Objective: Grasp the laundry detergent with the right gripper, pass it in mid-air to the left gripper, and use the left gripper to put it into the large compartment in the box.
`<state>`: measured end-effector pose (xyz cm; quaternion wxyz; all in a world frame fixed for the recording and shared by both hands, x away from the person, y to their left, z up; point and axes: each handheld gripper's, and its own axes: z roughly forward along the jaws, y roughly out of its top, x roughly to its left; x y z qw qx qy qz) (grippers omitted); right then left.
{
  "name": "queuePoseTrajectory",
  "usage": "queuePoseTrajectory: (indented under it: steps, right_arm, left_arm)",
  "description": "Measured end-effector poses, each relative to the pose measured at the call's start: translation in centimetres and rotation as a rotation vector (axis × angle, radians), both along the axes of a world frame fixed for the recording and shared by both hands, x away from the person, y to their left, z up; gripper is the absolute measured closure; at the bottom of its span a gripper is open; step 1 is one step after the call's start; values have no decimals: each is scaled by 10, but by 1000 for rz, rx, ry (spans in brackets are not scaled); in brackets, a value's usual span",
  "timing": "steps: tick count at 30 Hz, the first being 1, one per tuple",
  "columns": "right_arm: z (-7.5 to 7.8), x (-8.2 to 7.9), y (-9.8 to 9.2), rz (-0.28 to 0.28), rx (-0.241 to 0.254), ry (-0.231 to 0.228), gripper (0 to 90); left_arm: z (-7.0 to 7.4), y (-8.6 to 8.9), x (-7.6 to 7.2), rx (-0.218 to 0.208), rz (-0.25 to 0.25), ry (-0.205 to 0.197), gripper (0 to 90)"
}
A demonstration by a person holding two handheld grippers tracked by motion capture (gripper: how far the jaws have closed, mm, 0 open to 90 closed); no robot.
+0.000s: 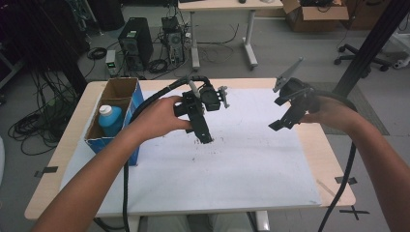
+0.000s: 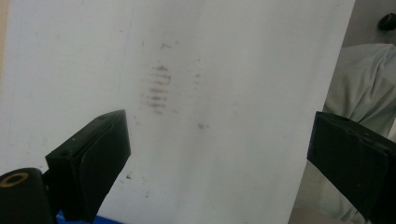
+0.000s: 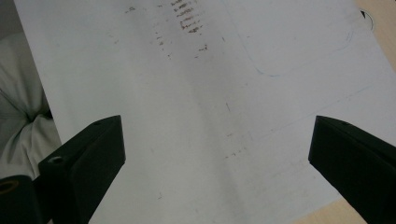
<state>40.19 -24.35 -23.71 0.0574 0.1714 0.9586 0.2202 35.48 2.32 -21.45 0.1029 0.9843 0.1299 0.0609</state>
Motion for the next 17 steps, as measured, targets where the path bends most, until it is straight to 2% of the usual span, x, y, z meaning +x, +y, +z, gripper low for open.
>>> queuePoseTrajectory:
  steps: [17]
  right_arm:
    - [-3, 1, 1, -1, -2, 6, 36]
  left_arm:
    - [0, 2, 1, 0, 2, 0, 64]
